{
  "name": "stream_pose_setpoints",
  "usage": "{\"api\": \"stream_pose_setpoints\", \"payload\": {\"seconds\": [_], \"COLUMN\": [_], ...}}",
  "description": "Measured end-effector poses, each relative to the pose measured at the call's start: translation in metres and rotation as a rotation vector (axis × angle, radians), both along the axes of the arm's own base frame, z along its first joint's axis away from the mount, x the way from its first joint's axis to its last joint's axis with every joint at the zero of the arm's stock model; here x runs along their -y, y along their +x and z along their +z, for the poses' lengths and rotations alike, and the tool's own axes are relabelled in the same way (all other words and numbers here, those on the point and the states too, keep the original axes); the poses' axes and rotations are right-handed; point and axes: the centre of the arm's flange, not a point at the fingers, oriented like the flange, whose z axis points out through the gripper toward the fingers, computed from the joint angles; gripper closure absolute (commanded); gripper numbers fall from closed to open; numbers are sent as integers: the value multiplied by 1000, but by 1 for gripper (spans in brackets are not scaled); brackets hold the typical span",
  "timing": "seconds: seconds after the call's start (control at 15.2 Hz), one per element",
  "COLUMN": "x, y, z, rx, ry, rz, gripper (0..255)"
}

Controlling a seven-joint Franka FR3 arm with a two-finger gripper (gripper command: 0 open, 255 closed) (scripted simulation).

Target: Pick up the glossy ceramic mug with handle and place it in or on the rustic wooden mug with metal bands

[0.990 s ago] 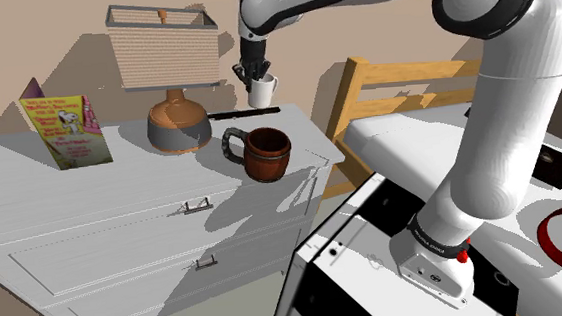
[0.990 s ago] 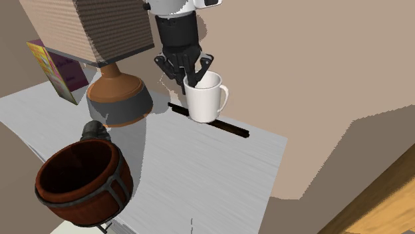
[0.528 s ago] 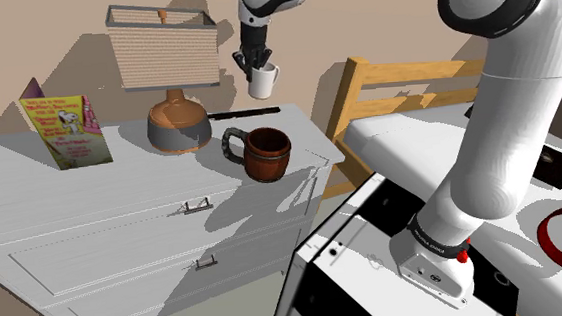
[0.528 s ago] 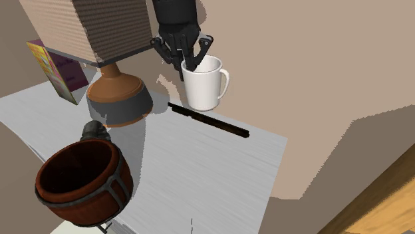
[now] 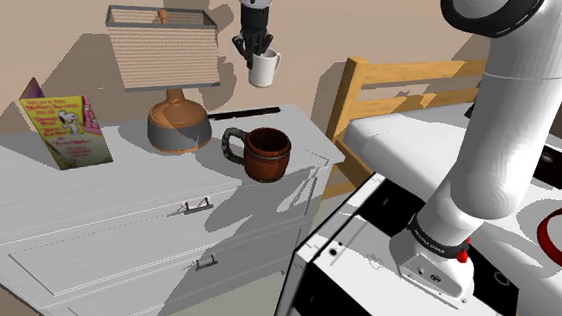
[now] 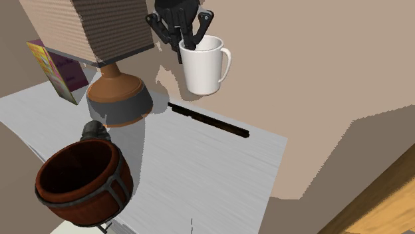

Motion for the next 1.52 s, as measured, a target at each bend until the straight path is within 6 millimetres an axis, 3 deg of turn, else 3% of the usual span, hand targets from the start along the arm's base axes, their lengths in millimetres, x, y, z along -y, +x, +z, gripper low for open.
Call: {"api": "stream_pose_setpoints", "payload": {"seconds": [0.53, 1.52], "x": [-4, -134], "y": [-4, -143], "z": [37, 55], "rx": [0, 0], "ry": [0, 0], "rz": [0, 2], "gripper": [255, 255]}}
